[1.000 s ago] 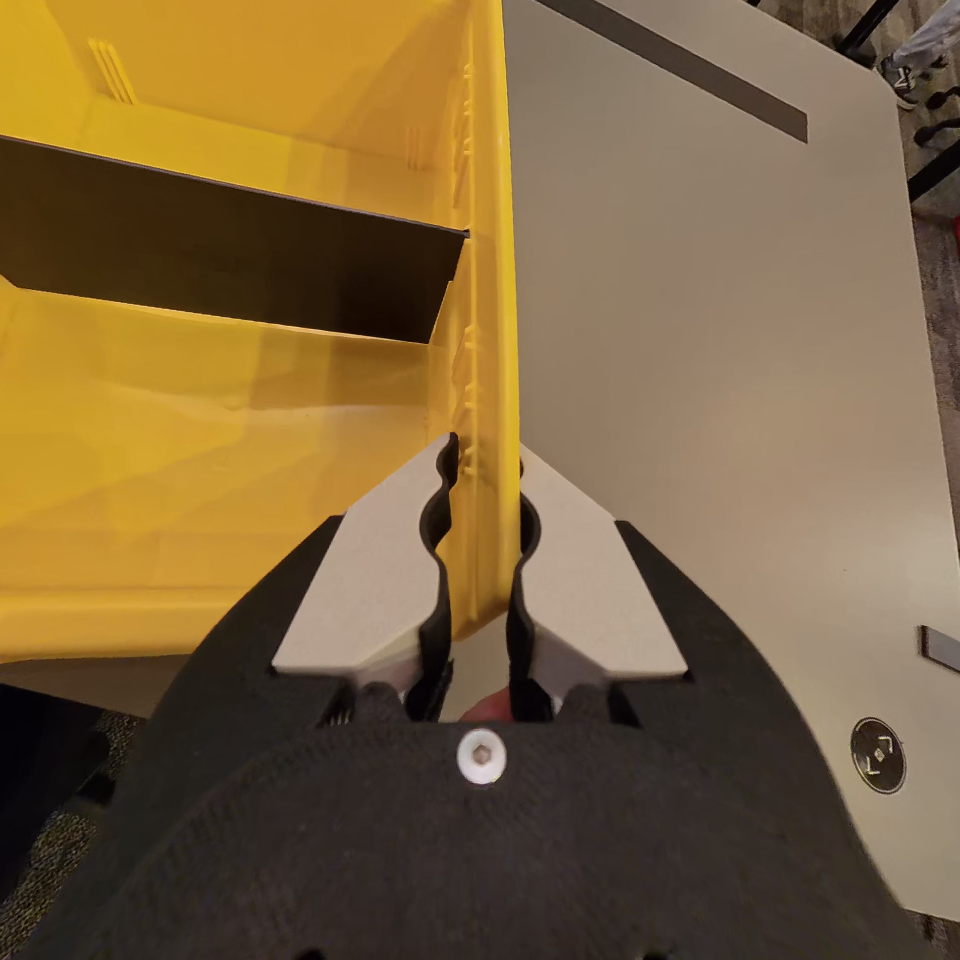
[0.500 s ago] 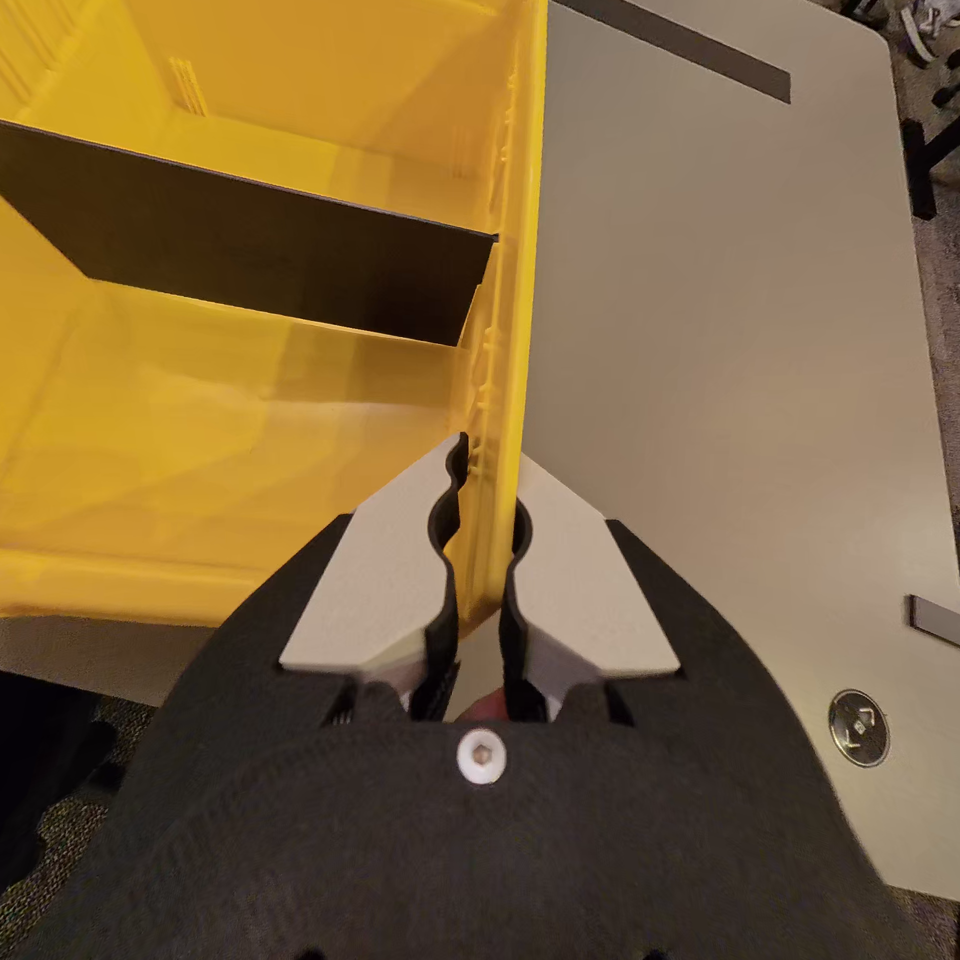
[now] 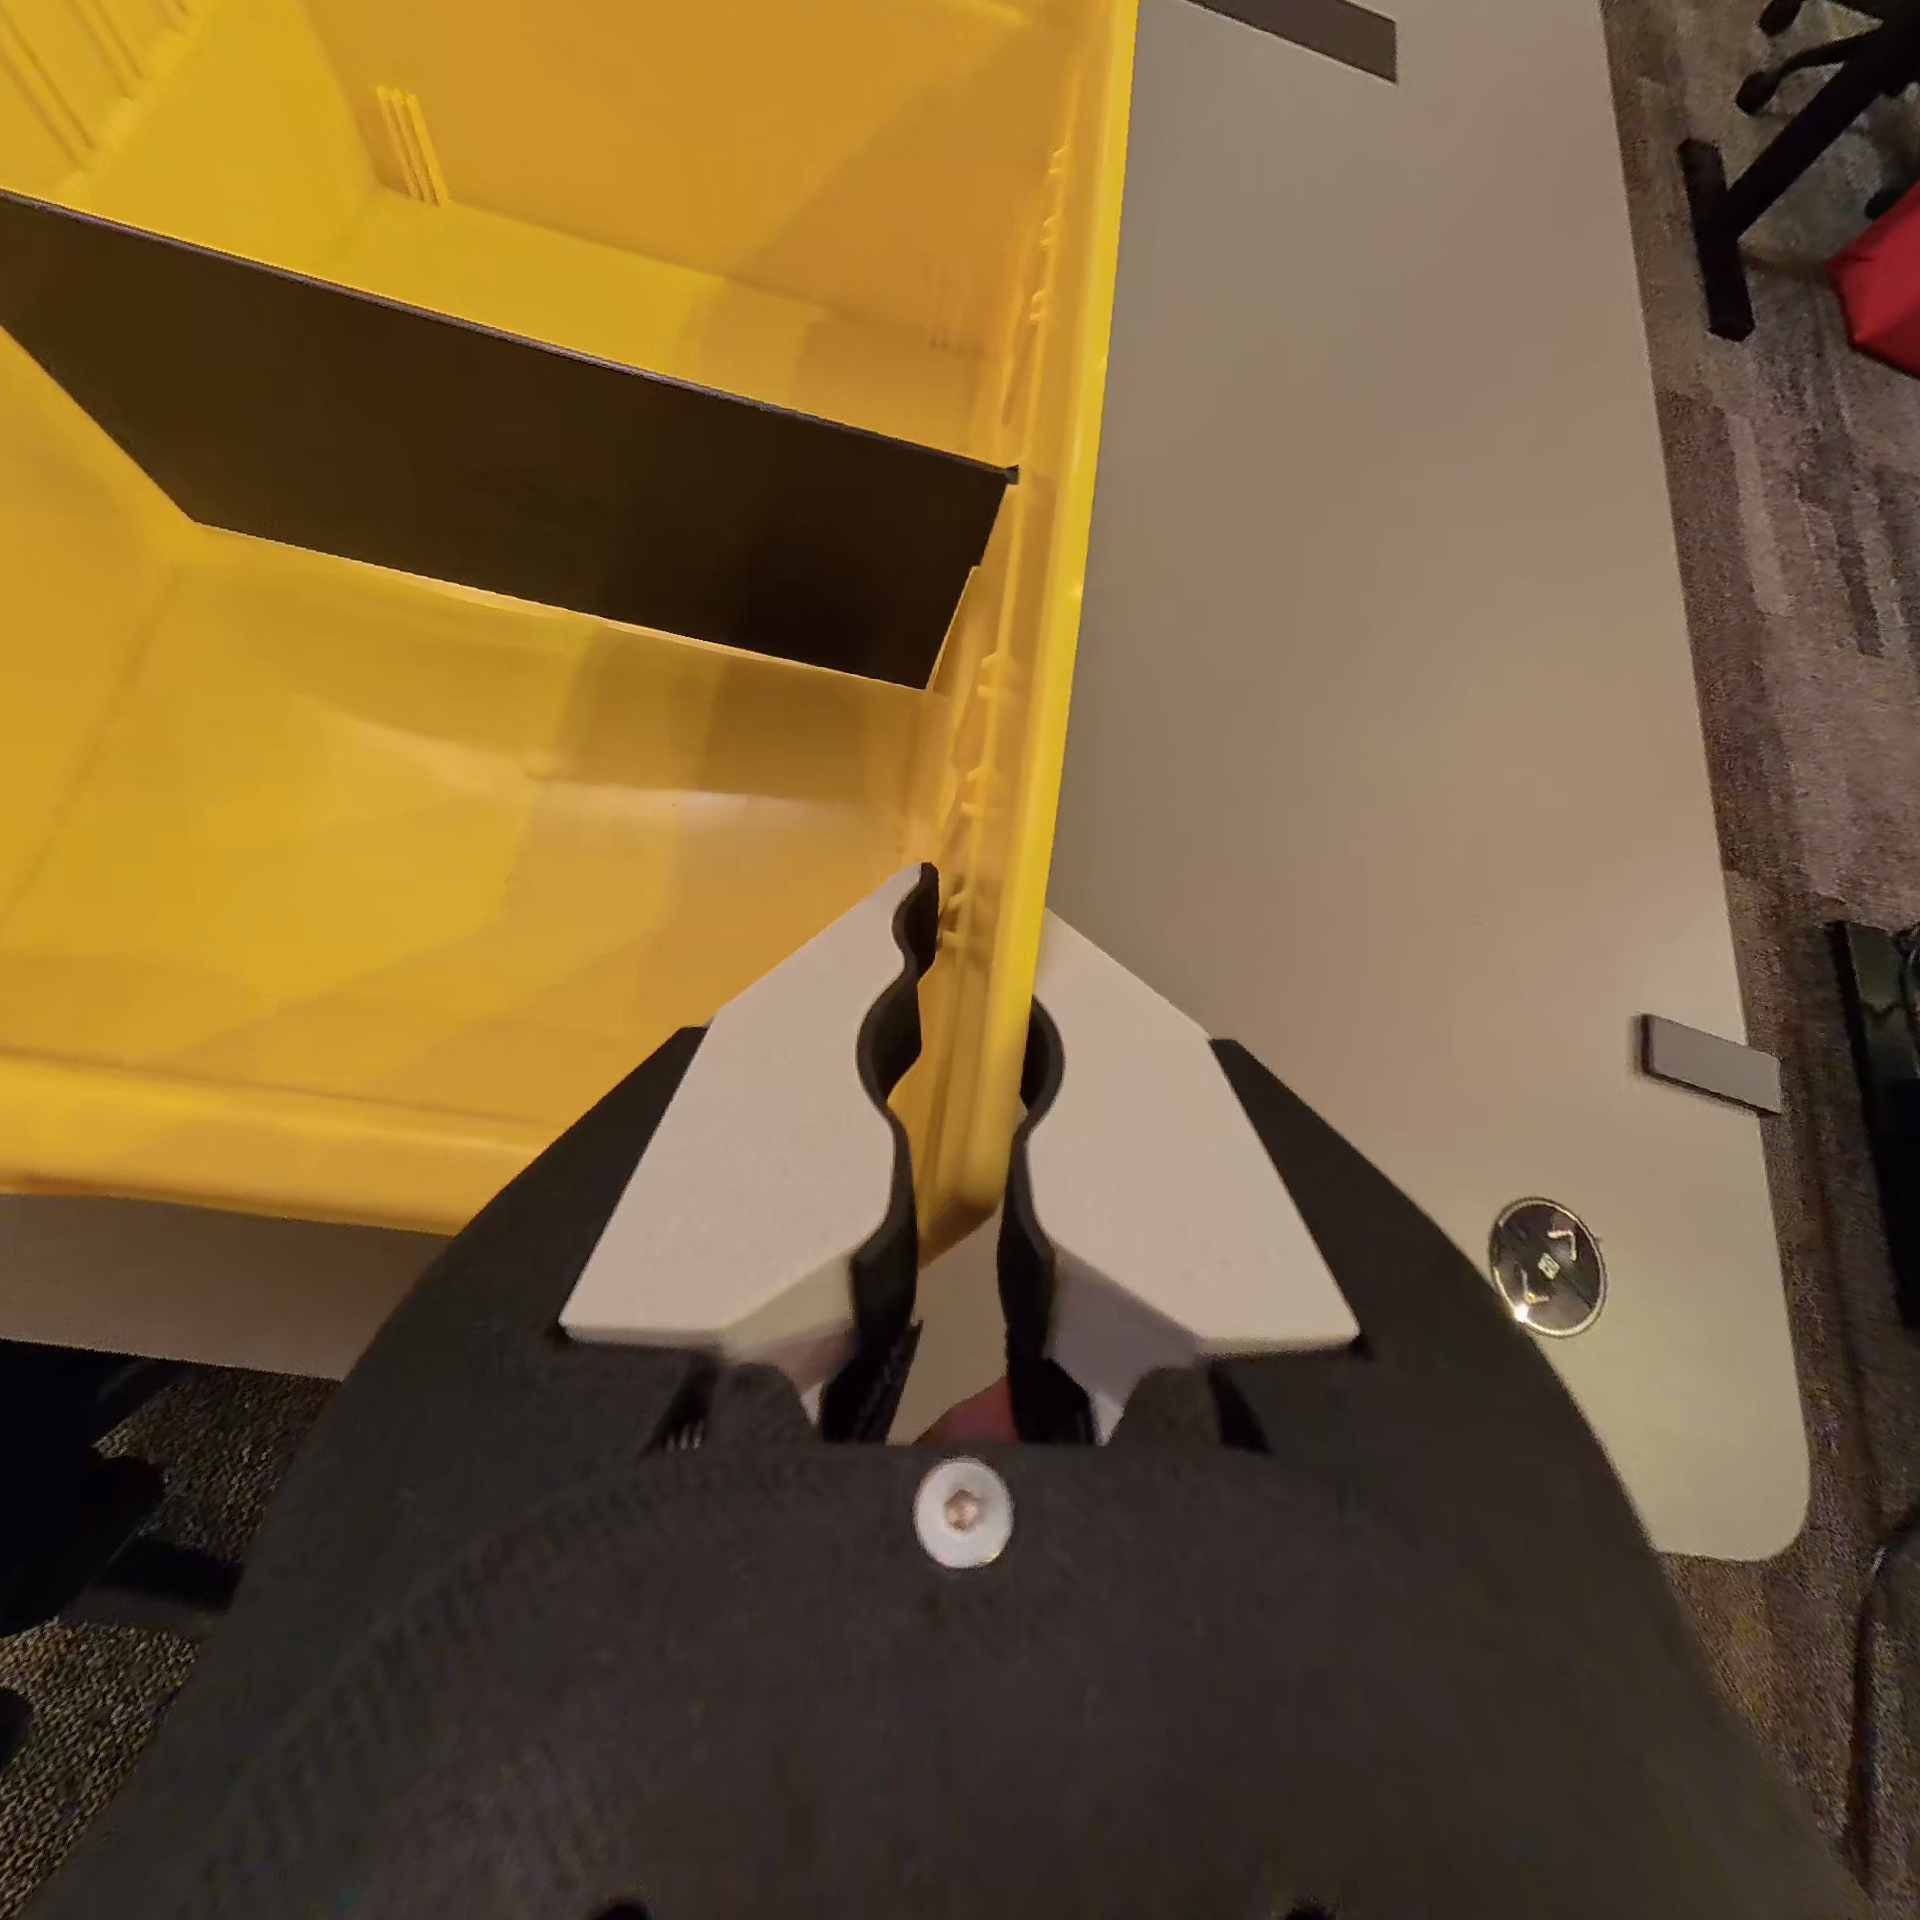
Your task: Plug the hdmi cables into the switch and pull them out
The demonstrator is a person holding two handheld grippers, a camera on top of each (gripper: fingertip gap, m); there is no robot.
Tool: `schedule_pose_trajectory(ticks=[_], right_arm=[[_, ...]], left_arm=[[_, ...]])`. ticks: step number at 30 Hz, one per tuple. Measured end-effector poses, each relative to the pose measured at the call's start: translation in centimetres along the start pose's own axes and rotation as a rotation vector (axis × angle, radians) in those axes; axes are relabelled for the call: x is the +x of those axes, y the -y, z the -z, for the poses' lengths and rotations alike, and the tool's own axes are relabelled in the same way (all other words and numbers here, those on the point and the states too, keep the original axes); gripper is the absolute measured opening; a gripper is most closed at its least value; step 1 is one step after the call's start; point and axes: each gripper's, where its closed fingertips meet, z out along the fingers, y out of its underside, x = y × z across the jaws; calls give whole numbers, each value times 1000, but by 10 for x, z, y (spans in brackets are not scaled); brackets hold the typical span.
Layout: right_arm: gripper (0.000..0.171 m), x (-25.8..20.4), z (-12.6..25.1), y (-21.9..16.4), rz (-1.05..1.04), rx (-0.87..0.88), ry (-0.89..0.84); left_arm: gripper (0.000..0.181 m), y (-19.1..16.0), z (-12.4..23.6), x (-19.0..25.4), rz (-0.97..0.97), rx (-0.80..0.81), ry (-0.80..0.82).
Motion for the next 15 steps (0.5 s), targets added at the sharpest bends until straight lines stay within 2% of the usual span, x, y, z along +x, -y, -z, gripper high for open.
schedule_pose_trajectory(ticks=[15], right_arm=[[4, 39, 6, -17, -62, -8, -52]], left_arm=[[8, -4, 1, -10, 6, -15, 21]])
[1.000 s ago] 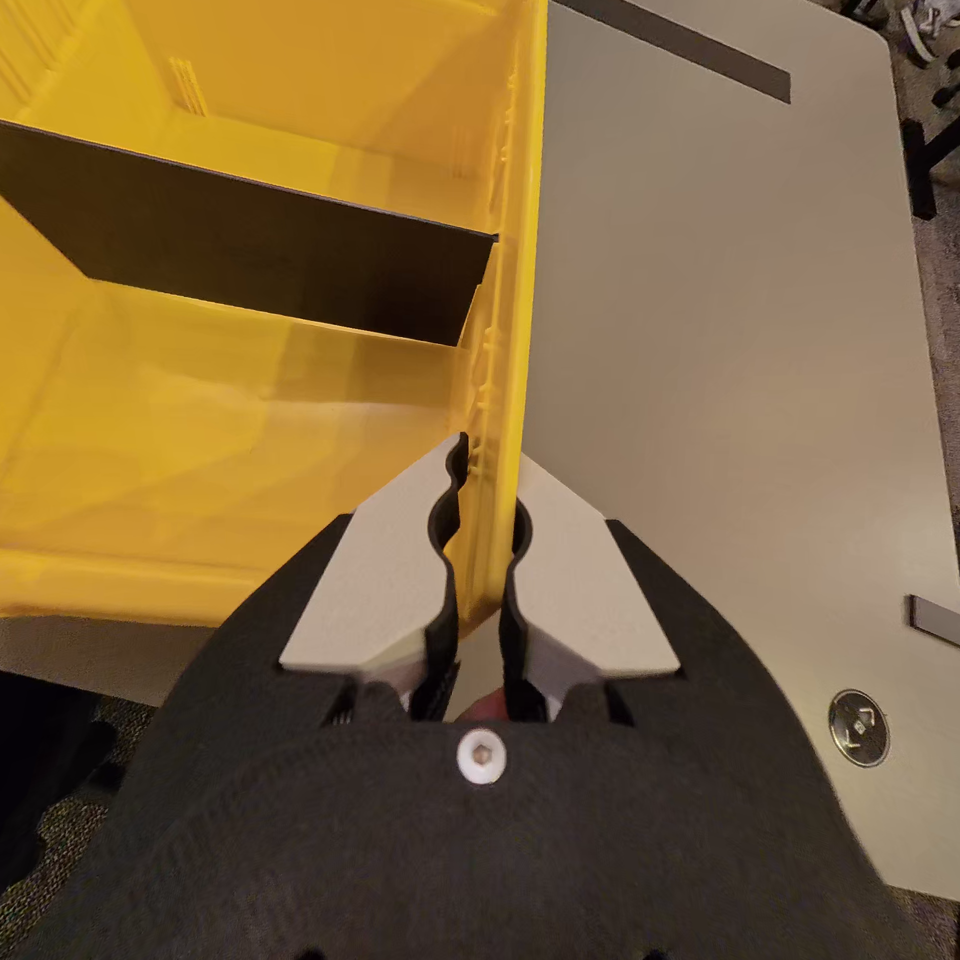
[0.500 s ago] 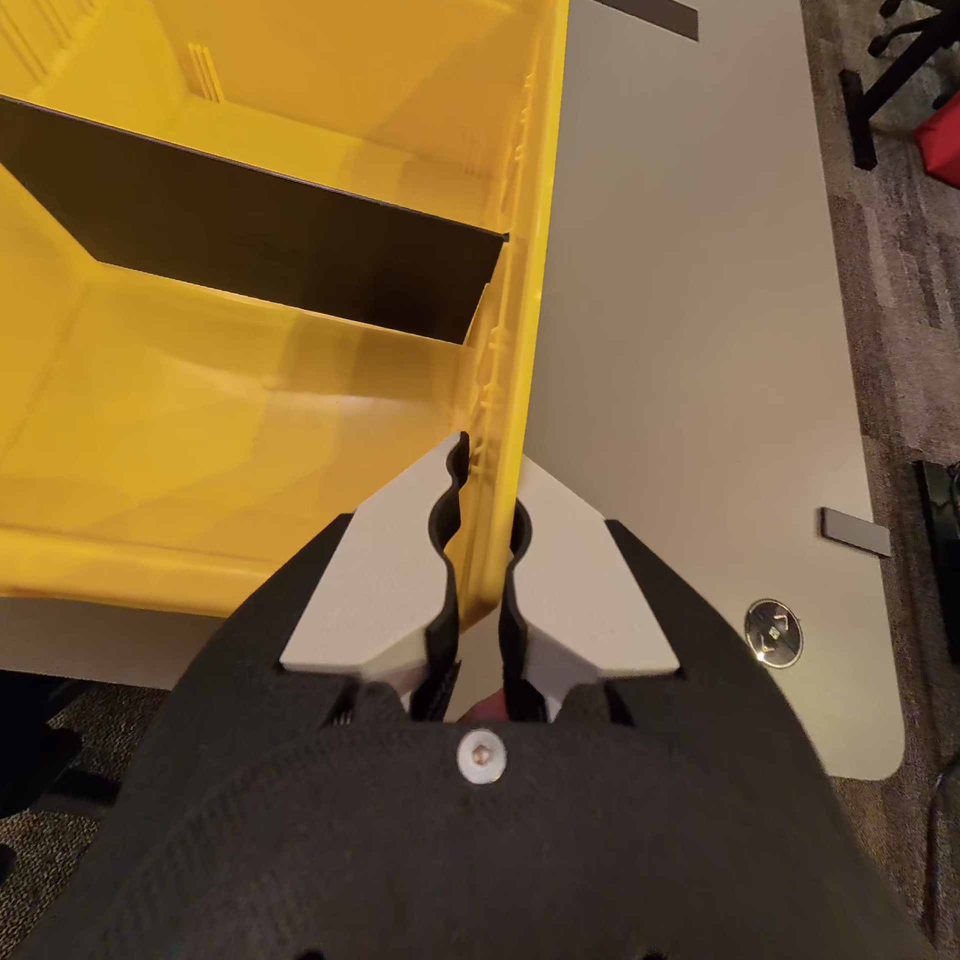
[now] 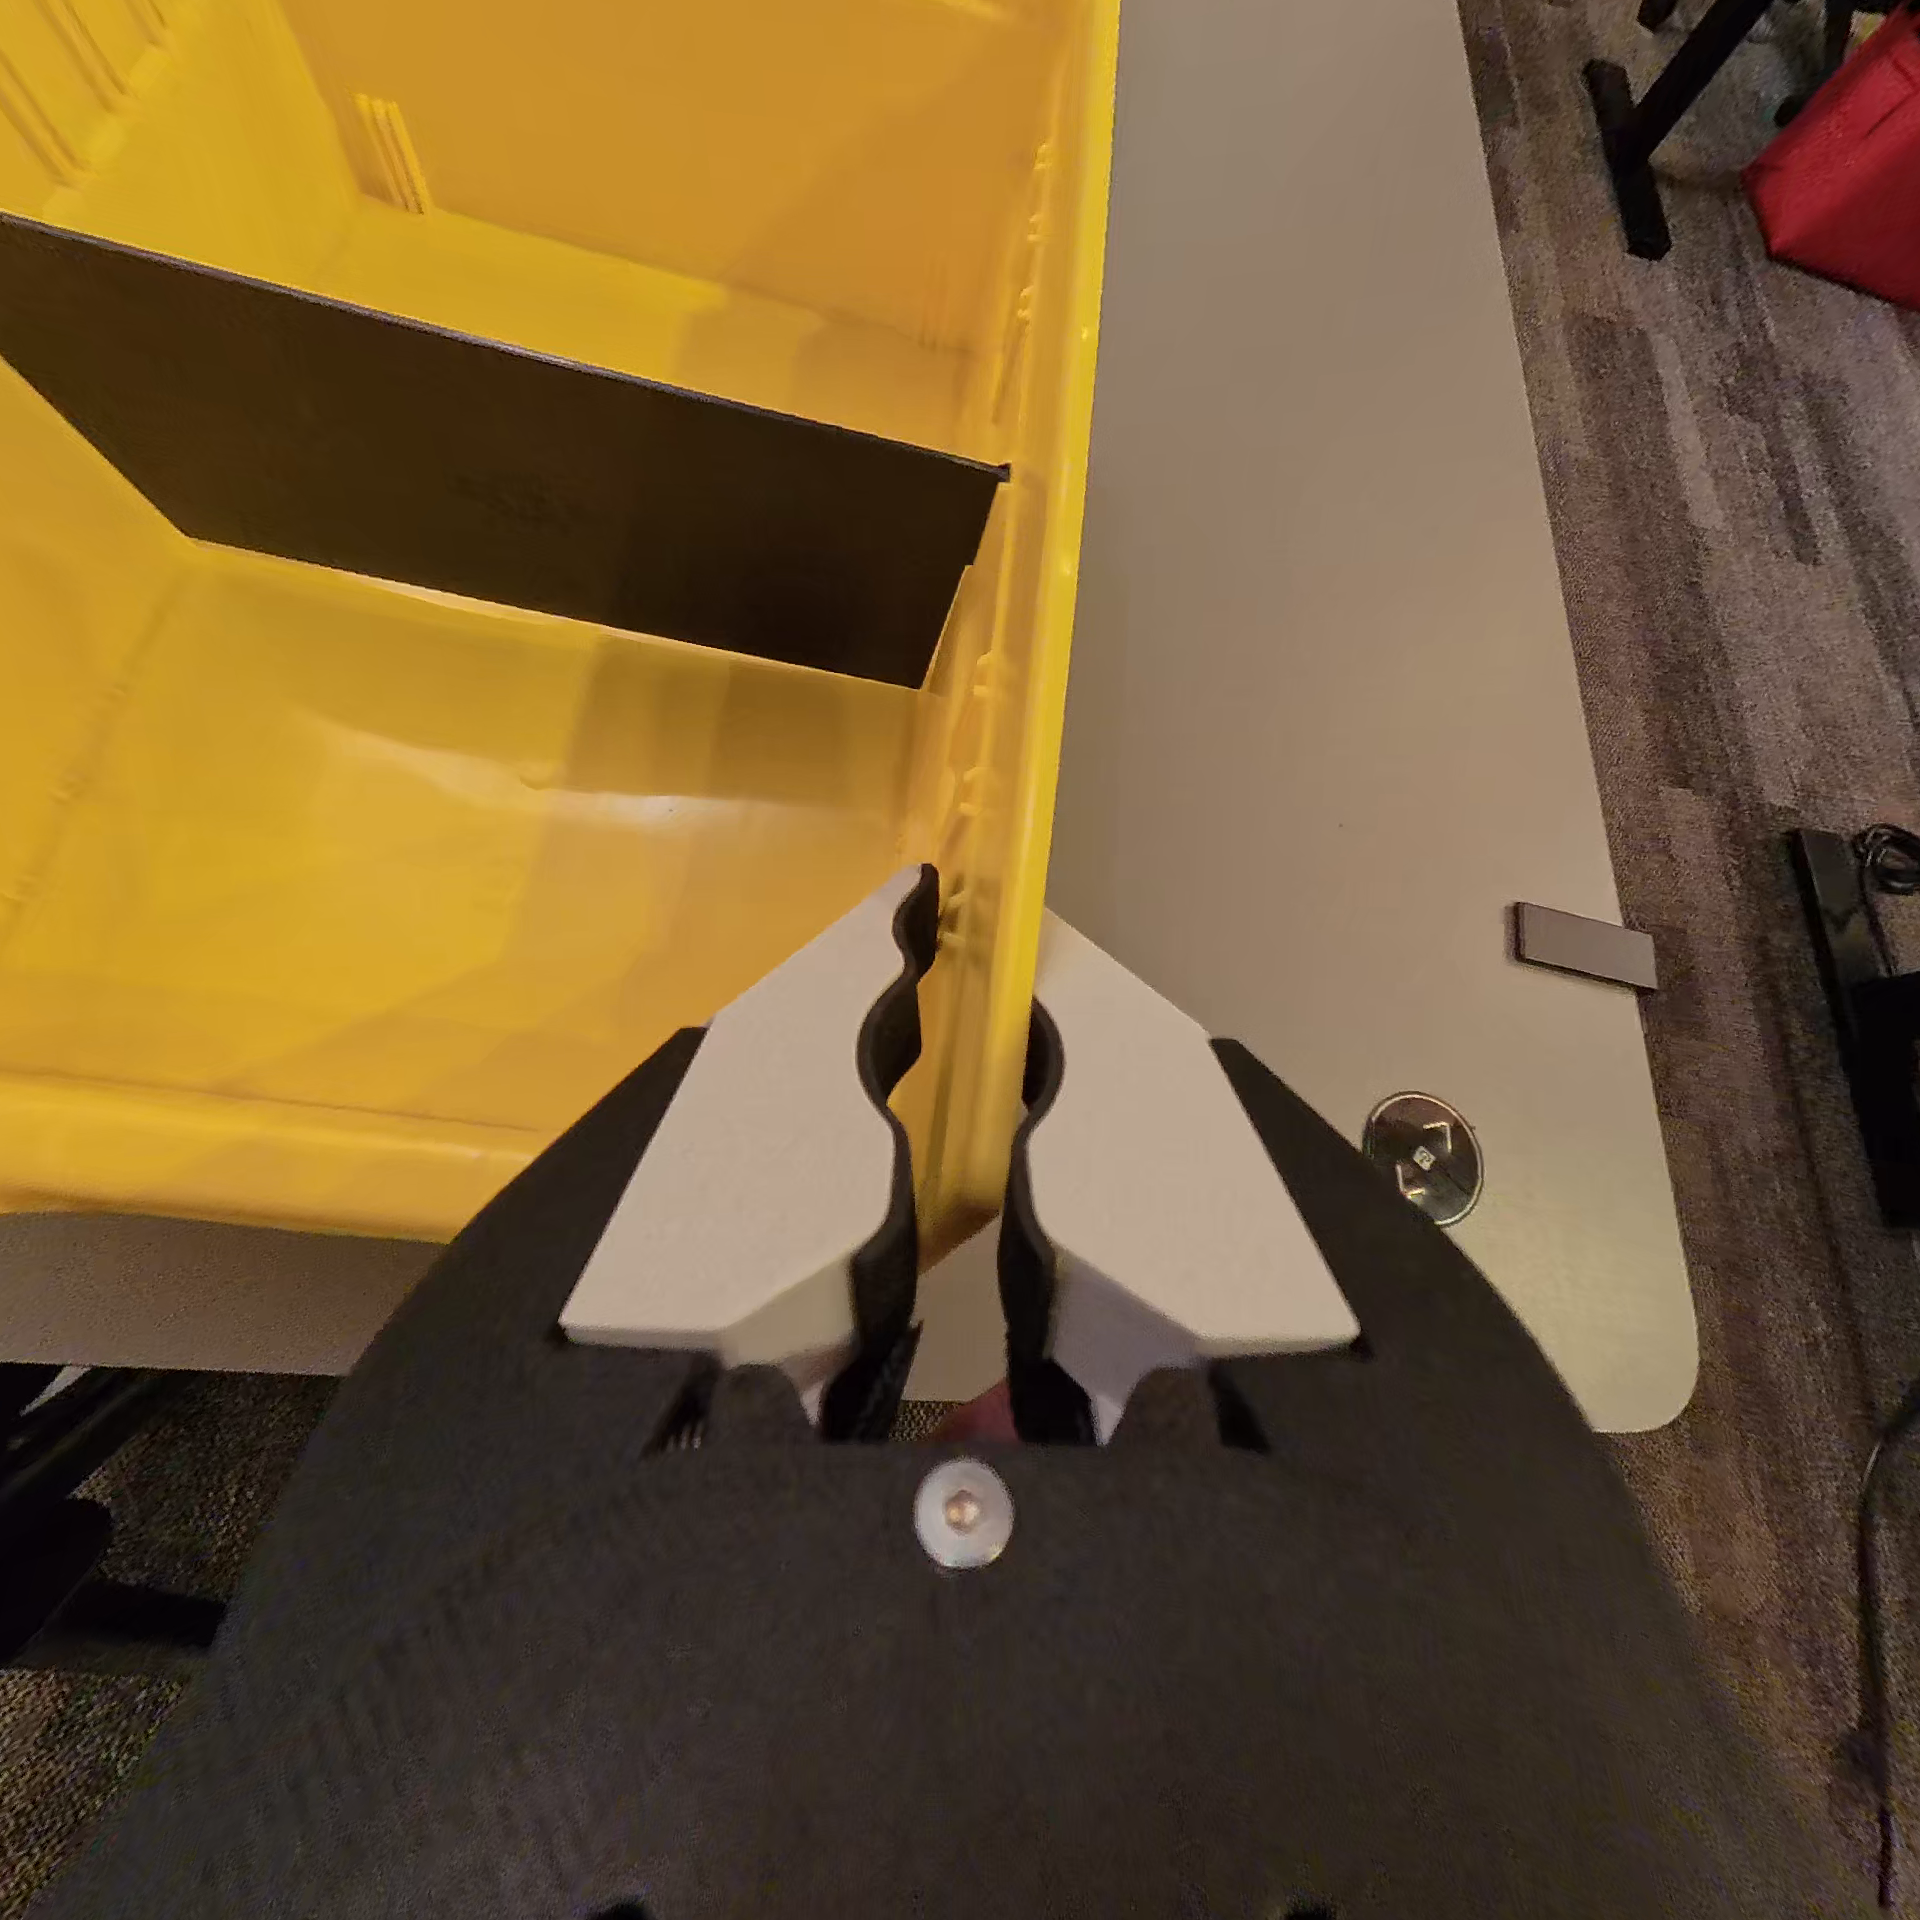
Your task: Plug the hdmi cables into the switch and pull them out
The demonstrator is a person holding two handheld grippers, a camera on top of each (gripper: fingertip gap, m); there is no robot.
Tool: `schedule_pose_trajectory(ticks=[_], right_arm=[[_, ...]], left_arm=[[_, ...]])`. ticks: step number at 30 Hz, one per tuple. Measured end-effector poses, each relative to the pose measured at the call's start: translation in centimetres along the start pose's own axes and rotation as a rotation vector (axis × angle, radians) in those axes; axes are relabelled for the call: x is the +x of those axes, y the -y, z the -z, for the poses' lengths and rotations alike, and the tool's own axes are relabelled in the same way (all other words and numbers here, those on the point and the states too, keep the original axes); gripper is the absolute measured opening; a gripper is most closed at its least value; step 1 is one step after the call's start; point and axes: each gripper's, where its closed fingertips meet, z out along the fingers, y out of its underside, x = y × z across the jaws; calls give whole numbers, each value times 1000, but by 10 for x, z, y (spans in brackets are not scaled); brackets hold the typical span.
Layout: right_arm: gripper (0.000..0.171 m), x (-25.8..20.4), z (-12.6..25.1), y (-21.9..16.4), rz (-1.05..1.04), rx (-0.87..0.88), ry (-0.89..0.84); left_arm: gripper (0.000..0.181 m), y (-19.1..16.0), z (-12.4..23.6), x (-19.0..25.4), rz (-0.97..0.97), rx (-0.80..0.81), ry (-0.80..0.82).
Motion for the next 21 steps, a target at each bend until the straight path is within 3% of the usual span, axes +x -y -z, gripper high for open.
schedule_pose_trajectory(ticks=[7, 11, 12, 17, 21], right_arm=[[12, 0, 2, 6, 32, 22, -17], [30, 3, 11, 17, 53, 50, -59], [41, 5, 14, 20, 67, 47, -79], [58, -2, 52, 61, 127, 135, -144], [59, -49, 81, 113, 181, 258, -77]], left_arm=[[13, -1, 0, -1, 9, -19, 26], [40, 7, 6, -1, -4, 1, 49], [45, 11, 9, -3, -2, 13, 59], [61, 53, 43, 1, -10, 166, 116], [70, 108, 77, 49, -107, 349, 68]])
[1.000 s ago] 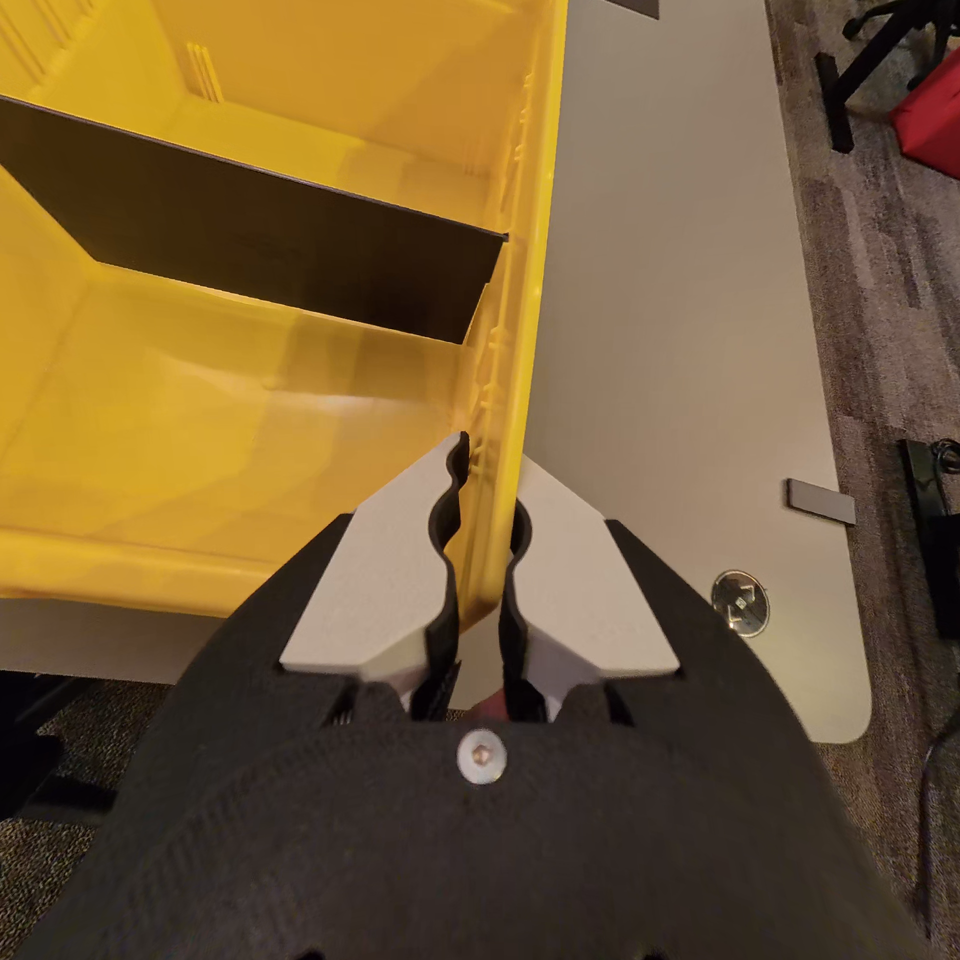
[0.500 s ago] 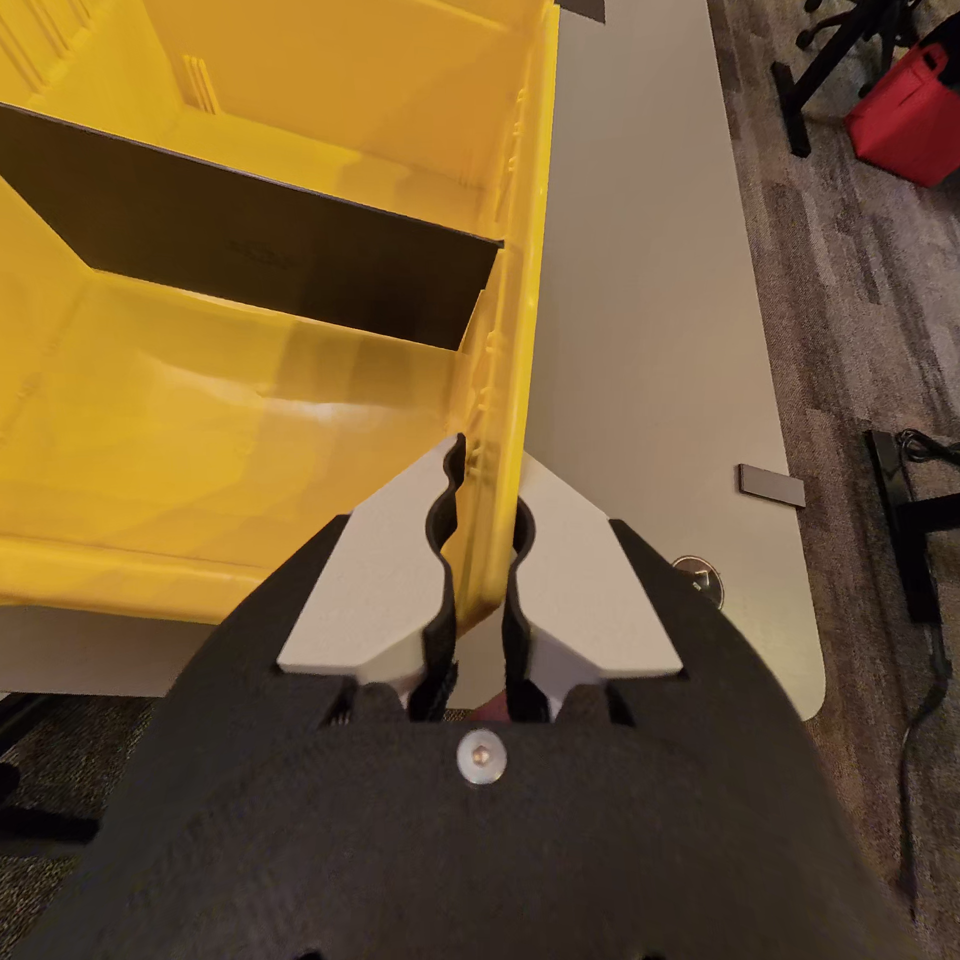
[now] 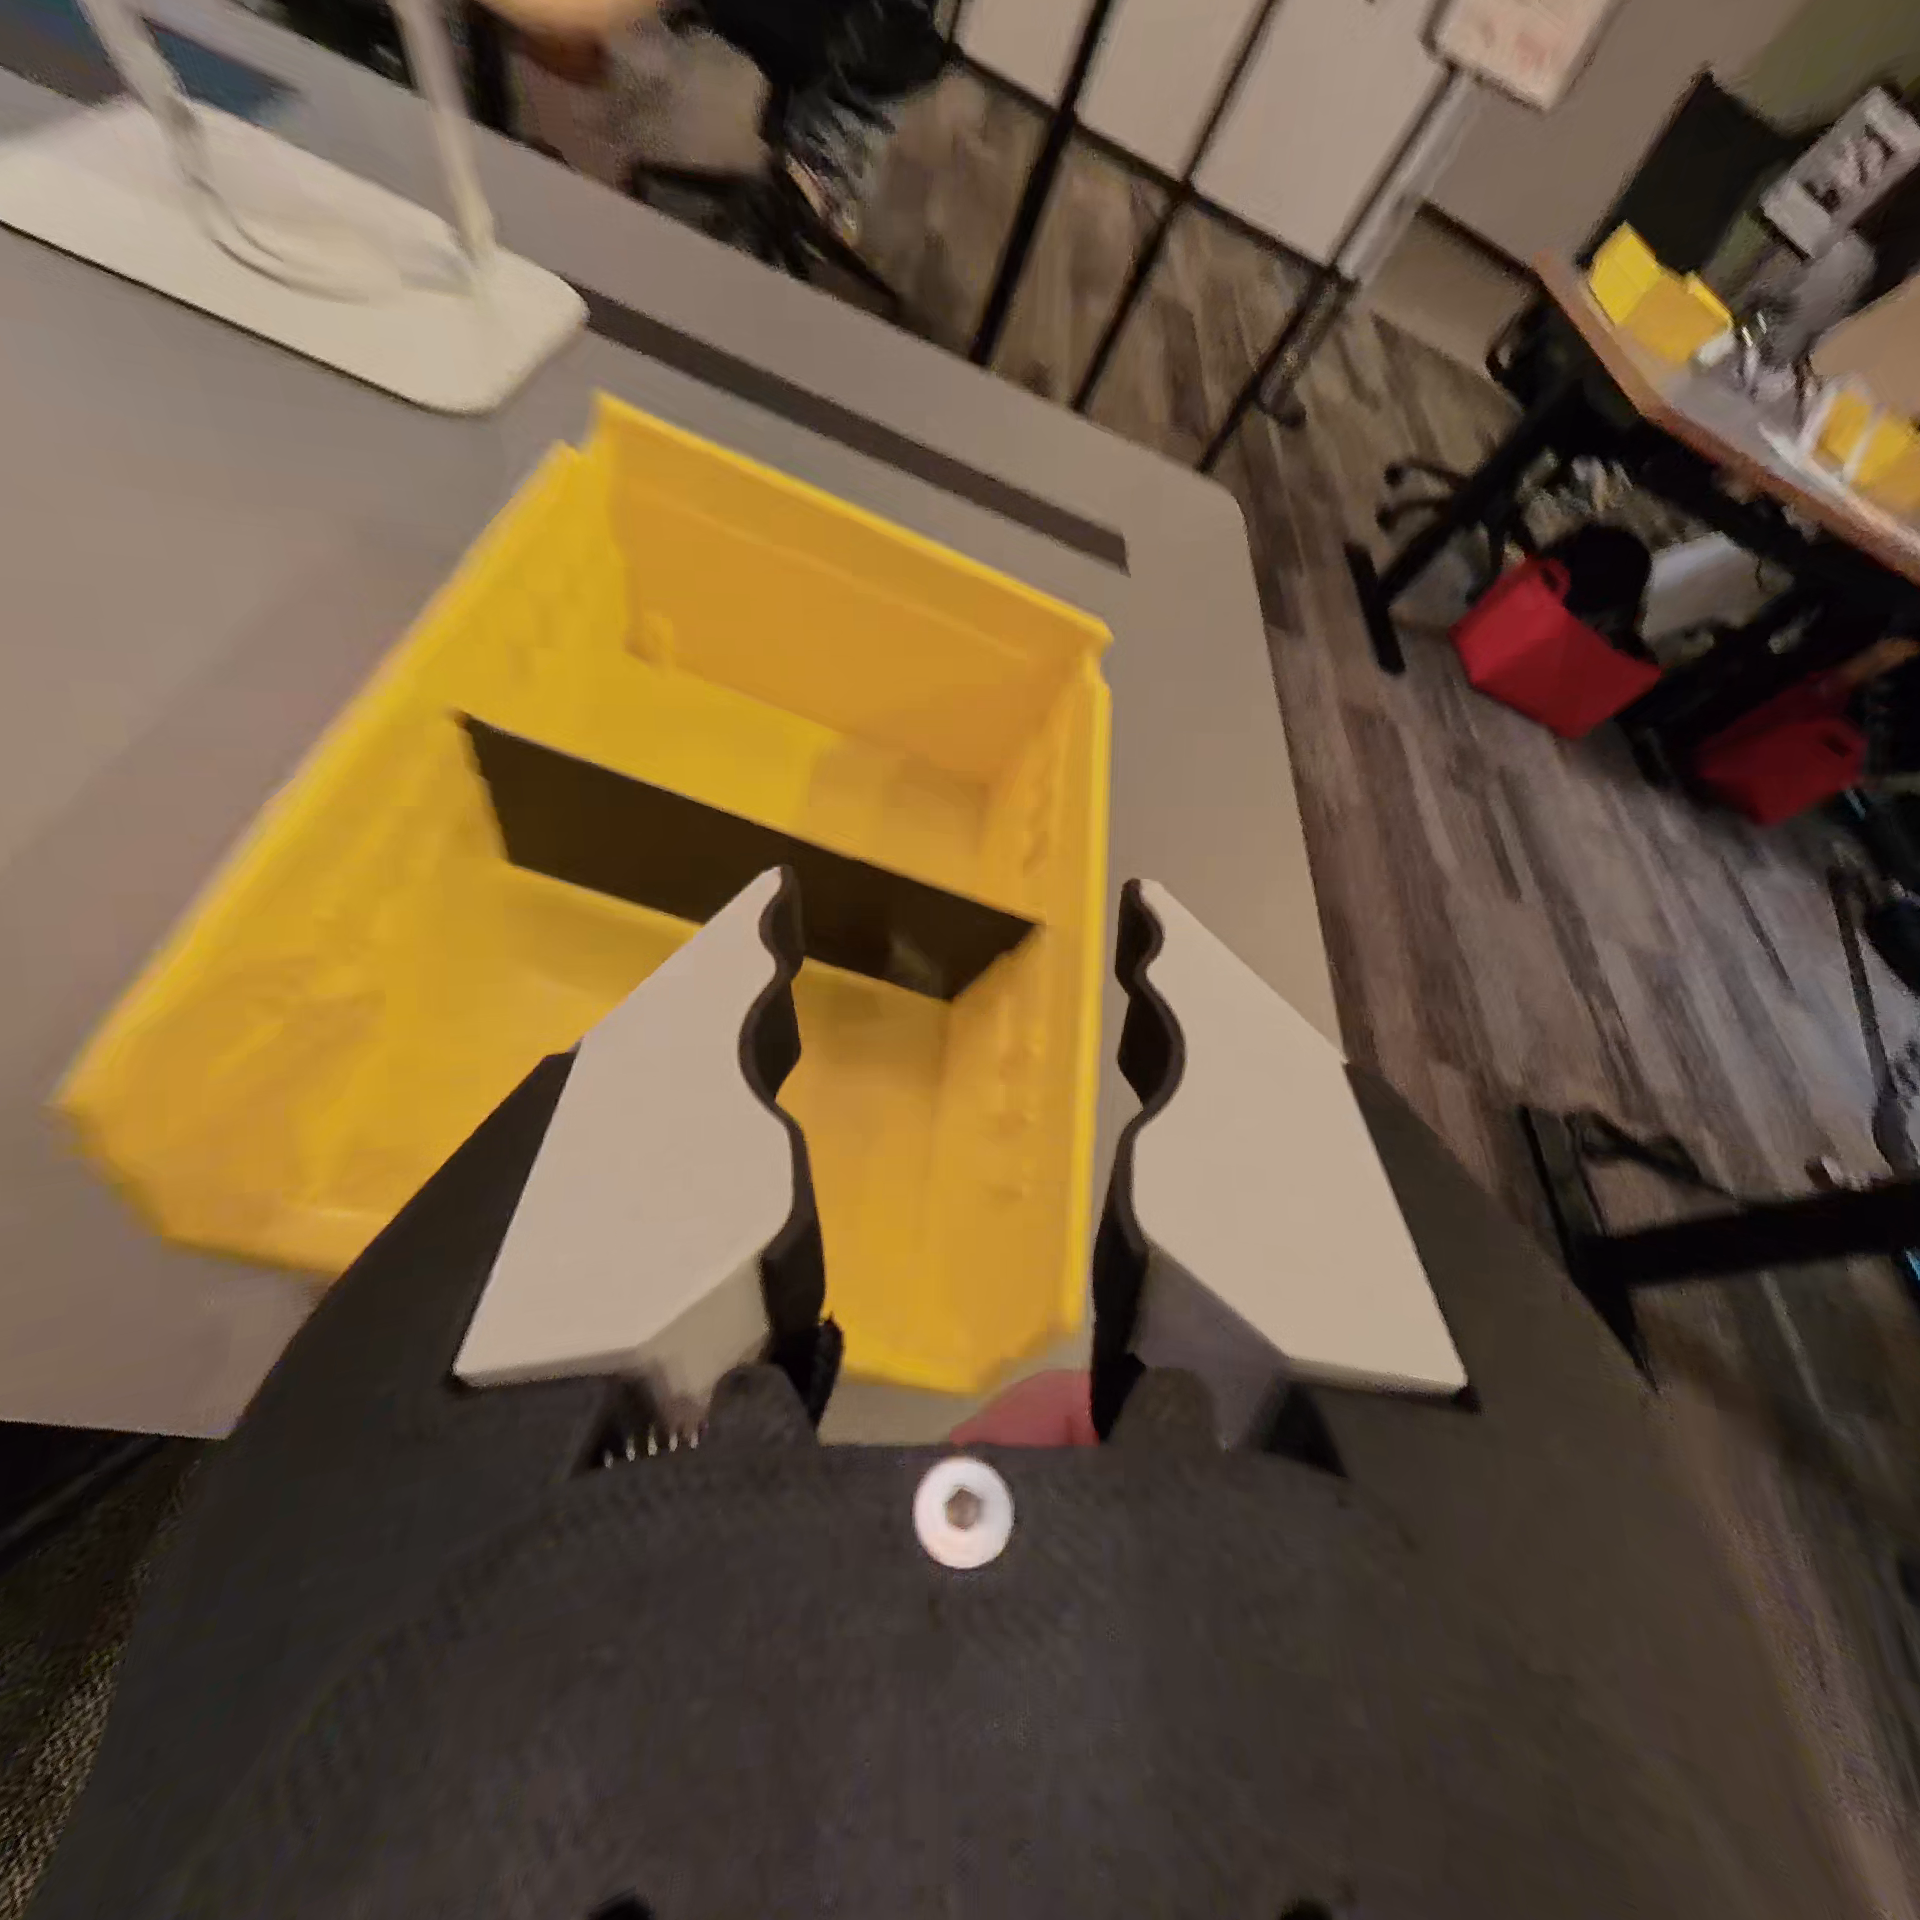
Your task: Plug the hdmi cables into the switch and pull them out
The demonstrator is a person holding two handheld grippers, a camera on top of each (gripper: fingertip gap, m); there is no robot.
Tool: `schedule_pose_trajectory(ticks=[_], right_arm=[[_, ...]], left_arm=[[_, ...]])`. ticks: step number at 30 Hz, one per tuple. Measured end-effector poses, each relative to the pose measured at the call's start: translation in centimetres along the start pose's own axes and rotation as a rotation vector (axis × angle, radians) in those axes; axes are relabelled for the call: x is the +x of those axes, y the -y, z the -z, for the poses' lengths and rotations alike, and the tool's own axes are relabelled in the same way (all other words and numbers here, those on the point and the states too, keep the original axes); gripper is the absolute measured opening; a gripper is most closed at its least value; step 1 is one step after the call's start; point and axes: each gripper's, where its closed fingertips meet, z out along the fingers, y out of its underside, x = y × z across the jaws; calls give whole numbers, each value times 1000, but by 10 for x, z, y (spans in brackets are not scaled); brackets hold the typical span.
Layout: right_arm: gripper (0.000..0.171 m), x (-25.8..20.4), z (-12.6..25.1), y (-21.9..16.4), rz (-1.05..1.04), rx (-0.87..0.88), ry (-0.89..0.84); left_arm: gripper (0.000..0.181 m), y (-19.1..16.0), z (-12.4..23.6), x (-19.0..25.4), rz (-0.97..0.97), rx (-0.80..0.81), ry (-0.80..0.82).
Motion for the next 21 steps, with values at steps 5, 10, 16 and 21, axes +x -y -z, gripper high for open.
schedule_pose_trajectory(ticks=[5, 10, 16, 21], right_arm=[[74, -100, 2, 85, 60, 147, 259], [75, -226, 13, 160, 63, 289, 591], [84, -328, -7, 194, 78, 303, 736], [82, -362, -52, 190, -24, 248, 701]], left_arm=[[71, 78, 21, 100, -122, 183, -233], [71, 111, 41, 221, -141, 280, -612], [76, 93, -4, 305, -187, 225, -696], [79, 82, -48, 334, -208, 232, -670]])
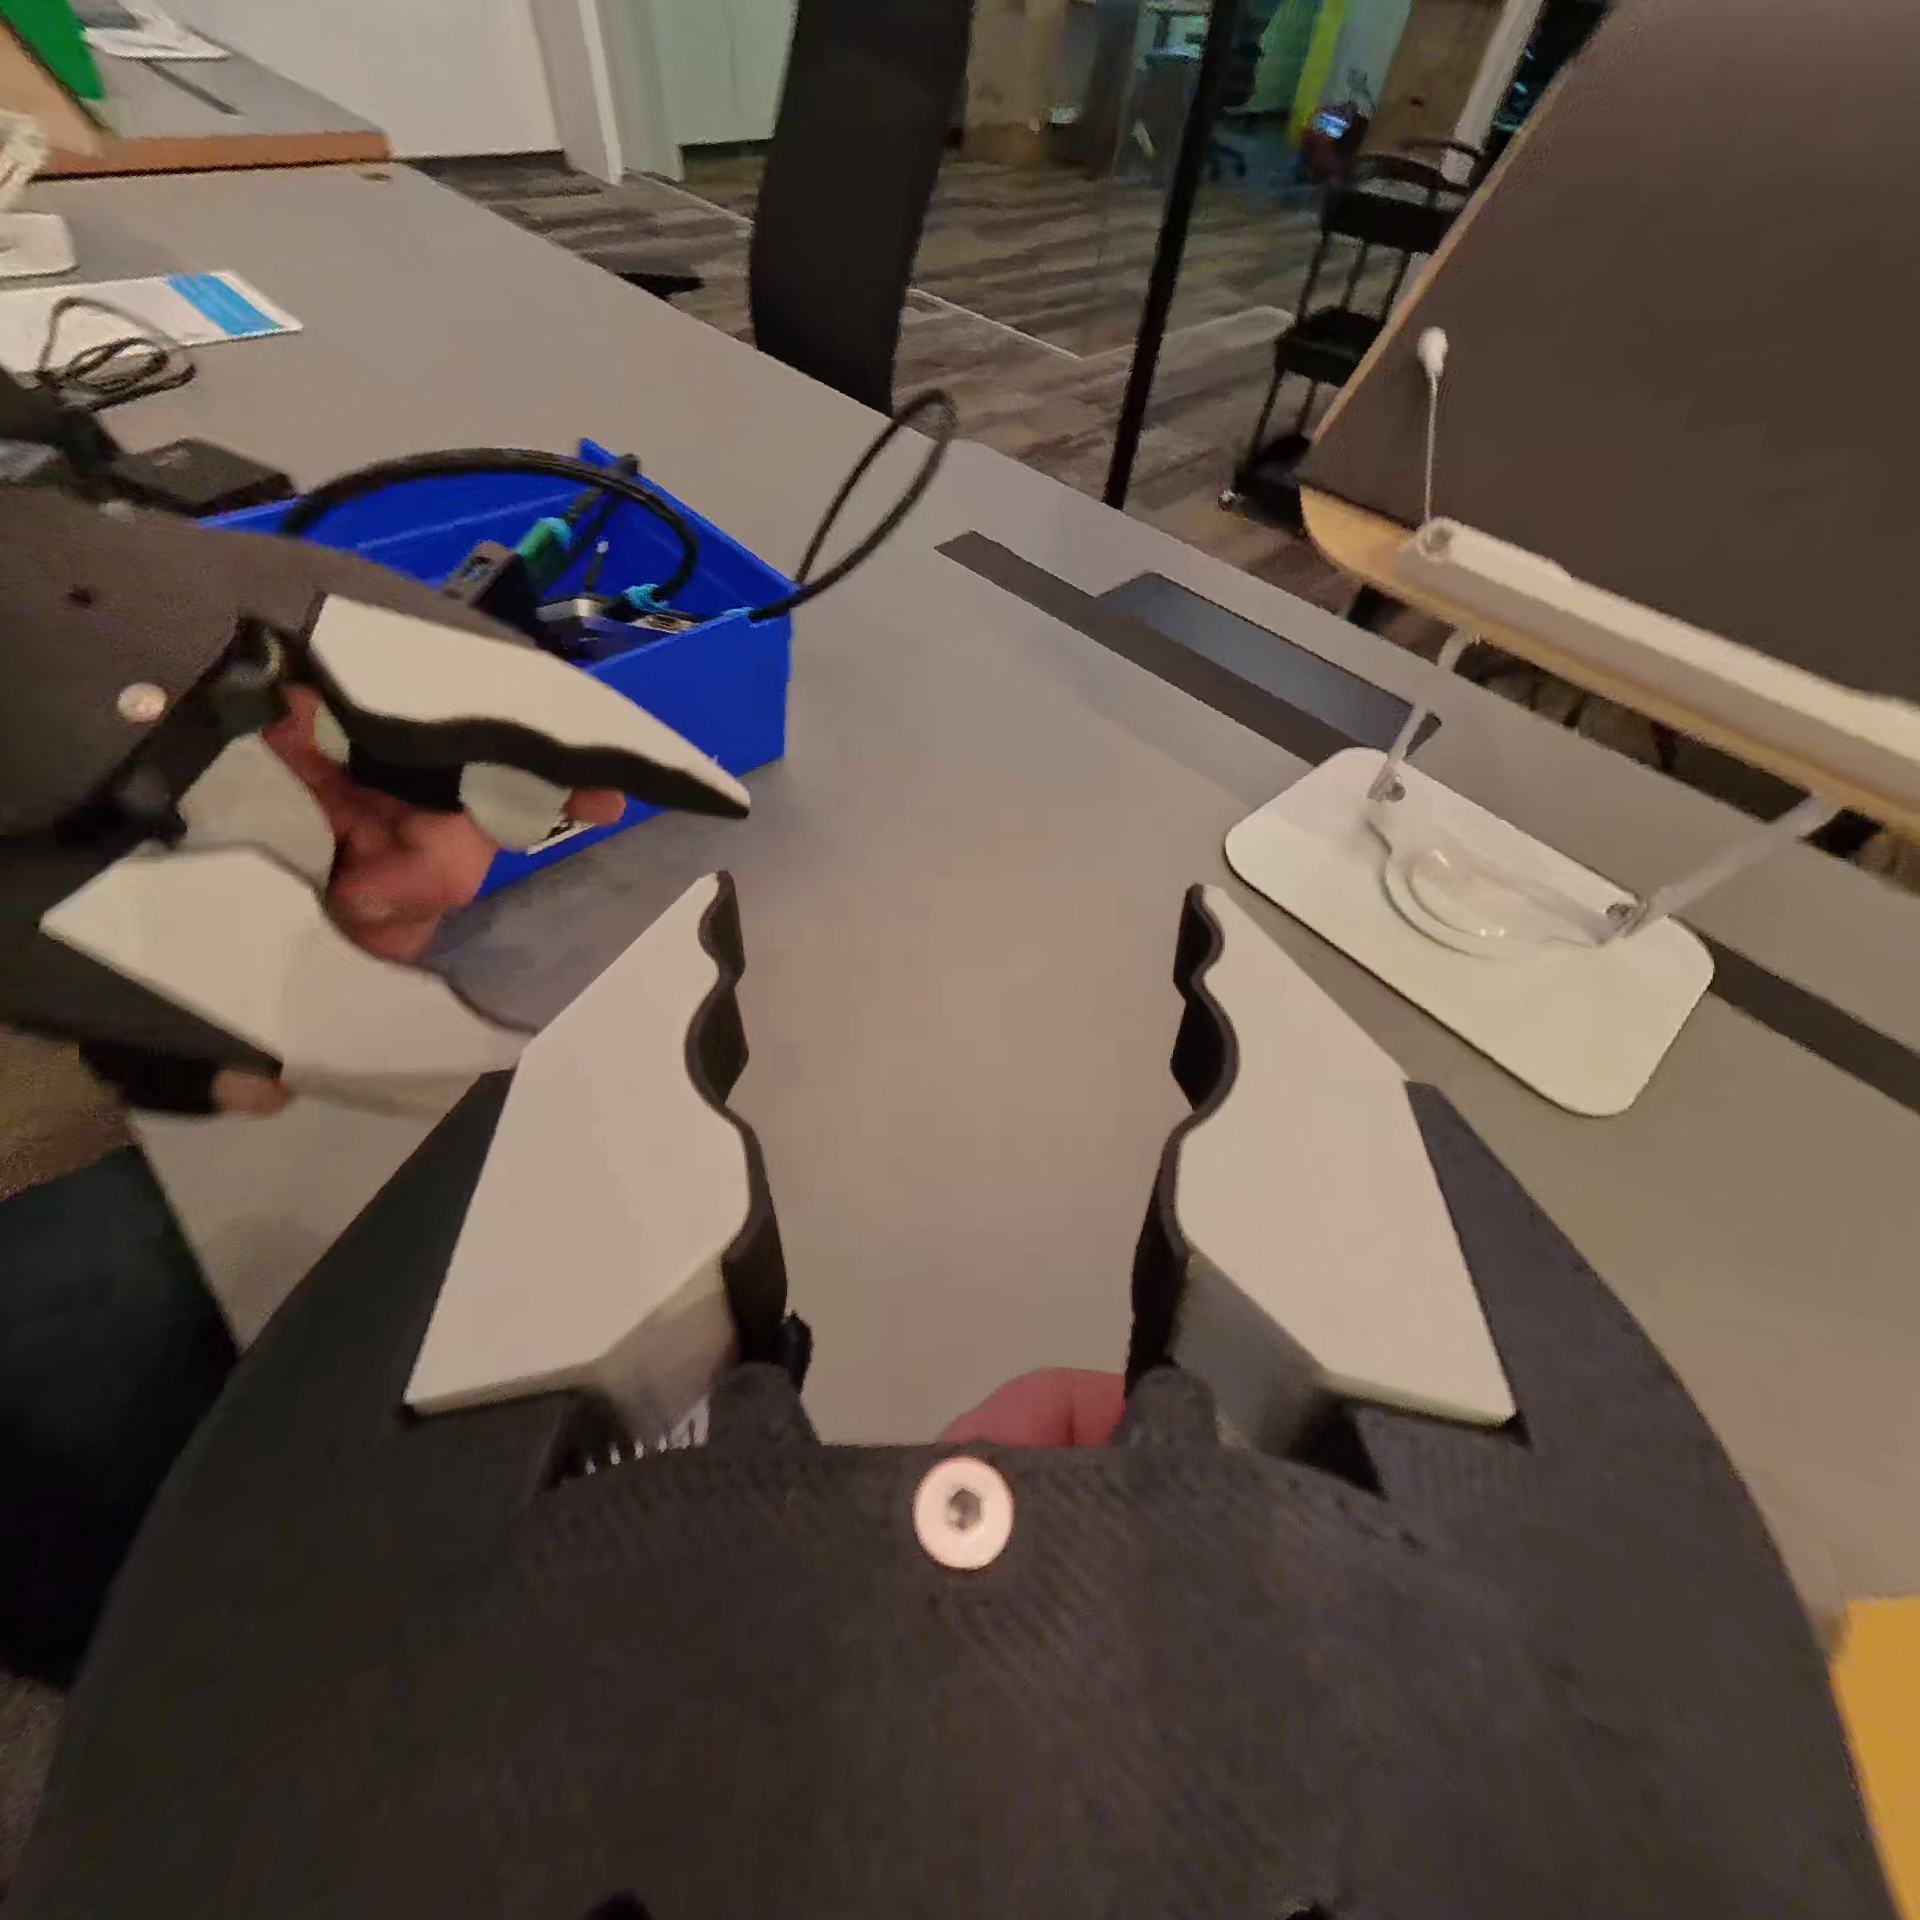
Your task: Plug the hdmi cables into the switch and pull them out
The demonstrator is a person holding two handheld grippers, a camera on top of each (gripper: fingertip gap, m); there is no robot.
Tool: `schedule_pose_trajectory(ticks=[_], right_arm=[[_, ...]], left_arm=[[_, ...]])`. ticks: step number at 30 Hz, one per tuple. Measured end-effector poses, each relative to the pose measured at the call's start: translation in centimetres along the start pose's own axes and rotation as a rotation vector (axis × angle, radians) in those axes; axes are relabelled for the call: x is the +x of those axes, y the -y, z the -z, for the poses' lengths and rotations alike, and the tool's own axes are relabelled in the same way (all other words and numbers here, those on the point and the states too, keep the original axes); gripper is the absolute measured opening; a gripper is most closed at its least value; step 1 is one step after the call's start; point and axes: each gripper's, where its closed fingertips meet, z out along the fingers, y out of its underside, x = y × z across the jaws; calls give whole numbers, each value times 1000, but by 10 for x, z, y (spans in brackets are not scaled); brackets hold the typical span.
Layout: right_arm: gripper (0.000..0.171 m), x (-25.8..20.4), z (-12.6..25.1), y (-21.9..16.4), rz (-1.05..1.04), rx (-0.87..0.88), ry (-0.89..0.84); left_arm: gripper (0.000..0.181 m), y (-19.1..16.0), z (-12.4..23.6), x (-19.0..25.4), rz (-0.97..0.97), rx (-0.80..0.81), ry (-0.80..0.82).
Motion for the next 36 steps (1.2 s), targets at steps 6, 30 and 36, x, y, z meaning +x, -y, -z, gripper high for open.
schedule_pose_trajectory(ticks=[6, 30, 36], right_arm=[[82, 13, -34, -54, -111, -7, -94], [105, 13, -46, -132, -3, -273, -141], [106, 20, -35, -128, 103, -289, -186]], left_arm=[[78, -41, -27, -20, -4, -38, 103], [88, -96, -59, -18, 138, -163, 64], [88, -80, -49, -14, 126, -128, 50]])
